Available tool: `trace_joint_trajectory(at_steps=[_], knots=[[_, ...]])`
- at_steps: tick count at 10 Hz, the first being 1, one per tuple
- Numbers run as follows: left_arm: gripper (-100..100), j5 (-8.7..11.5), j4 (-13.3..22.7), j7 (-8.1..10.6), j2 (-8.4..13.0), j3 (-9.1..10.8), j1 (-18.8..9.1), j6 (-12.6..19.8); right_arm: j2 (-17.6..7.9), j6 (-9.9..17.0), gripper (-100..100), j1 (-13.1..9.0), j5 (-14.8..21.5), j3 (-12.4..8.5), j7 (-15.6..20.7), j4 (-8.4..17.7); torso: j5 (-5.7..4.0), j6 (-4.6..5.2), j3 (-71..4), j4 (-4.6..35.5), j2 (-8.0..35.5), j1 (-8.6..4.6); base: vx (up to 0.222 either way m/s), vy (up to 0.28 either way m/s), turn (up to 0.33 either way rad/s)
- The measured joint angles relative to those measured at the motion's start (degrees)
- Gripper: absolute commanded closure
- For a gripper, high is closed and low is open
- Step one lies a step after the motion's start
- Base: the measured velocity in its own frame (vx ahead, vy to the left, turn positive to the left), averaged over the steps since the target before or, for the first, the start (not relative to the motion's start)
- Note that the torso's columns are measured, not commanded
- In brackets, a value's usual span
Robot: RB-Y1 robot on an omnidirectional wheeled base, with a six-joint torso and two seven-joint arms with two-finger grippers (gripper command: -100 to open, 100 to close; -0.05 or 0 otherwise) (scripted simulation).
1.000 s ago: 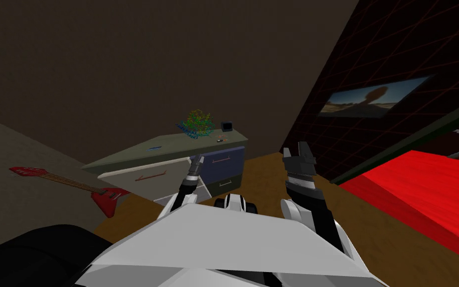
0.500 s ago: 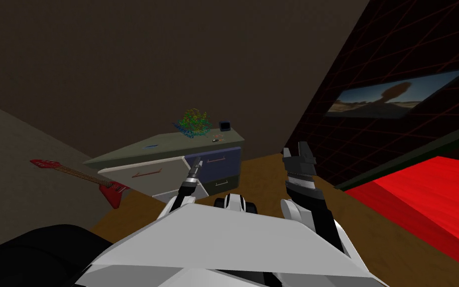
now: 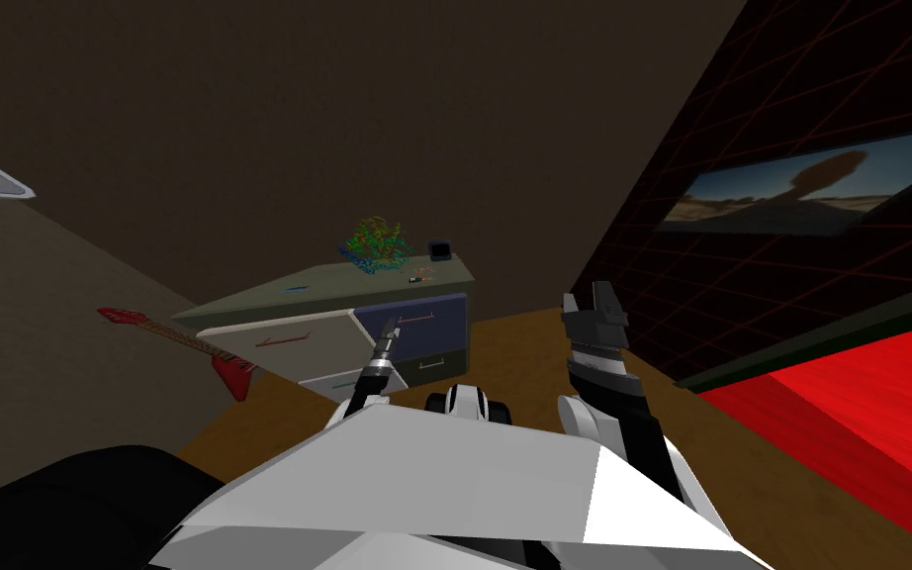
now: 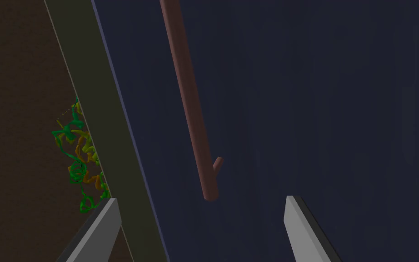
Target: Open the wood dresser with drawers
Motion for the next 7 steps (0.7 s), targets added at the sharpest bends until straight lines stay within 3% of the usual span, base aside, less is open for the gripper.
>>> trace_joint_trajectory(at_steps=[5,7], knots=[[-100,0.4,1.2,-0.12,-6.6,0.70,0.3,0.8,0.0,0.0,0,0.0,0.0,0.0,0.0,0.0,-0.06,0.00,0.0,0.0,0.0,-0.22,0.004,-0.032,0.017],[-100,0.4,0.4,-0.08,-6.7,0.74,0.6,1.3,0.0,0.0,0,0.0,0.0,0.0,0.0,0.0,-0.05,0.00,-0.1,0.0,-0.1,-0.18,0.079,0.005,-0.032]])
